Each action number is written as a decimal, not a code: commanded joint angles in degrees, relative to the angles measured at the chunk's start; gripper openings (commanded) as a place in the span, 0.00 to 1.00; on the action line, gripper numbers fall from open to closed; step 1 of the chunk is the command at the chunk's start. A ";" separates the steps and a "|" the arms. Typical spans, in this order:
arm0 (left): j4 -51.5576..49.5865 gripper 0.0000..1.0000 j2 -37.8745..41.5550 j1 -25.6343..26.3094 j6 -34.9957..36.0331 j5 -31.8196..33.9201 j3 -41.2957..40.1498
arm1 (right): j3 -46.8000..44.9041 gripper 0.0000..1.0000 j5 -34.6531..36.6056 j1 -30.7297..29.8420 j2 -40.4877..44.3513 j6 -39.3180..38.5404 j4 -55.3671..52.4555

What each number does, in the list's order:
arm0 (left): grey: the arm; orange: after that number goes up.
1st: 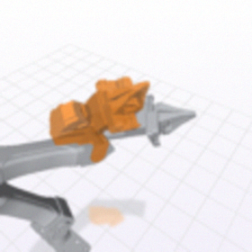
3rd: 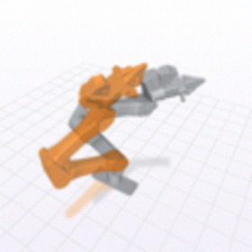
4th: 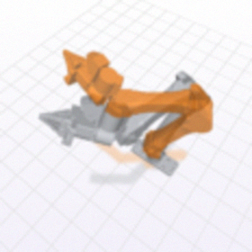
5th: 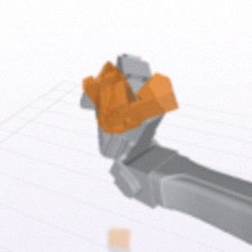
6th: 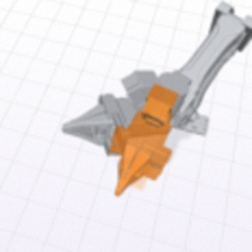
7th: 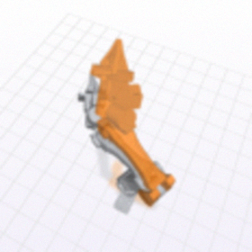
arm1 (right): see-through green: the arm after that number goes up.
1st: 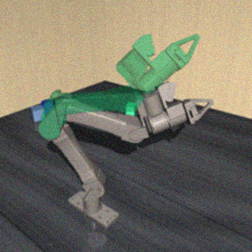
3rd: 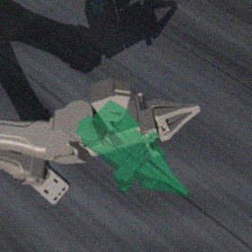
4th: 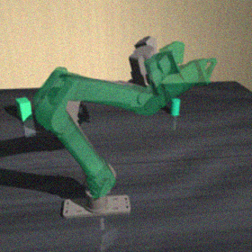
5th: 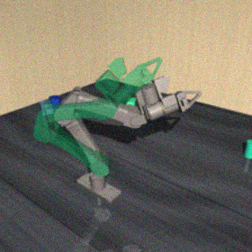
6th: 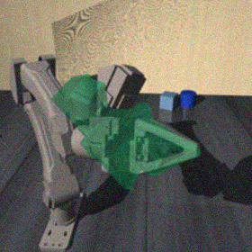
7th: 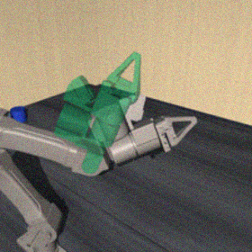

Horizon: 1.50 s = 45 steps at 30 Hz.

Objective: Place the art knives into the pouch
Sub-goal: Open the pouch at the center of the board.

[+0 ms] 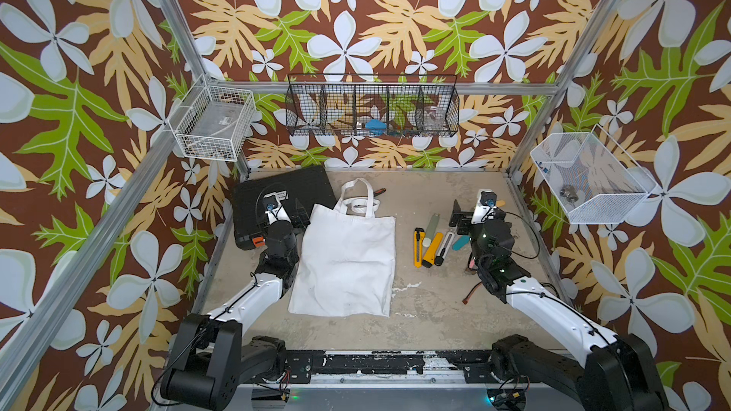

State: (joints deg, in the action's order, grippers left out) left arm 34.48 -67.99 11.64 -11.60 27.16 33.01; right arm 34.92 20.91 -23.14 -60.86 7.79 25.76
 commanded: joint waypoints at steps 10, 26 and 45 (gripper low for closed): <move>-22.25 0.89 18.31 10.73 -22.81 -3.03 -1.40 | 26.15 0.92 -21.11 -13.09 -24.85 16.90 -9.42; -13.88 0.87 14.25 12.36 -23.10 -10.44 -7.53 | 60.06 0.72 -39.65 -7.77 -63.59 19.92 -18.42; -5.71 0.86 8.28 12.79 -22.28 -13.53 -11.28 | 94.46 0.52 -32.50 -2.97 -87.94 11.87 -36.44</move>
State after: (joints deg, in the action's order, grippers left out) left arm 25.96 -59.42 24.43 -34.33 14.46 21.87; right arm 129.58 -13.02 -26.20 -149.18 20.71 -10.09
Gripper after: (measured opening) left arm 0.864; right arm 0.547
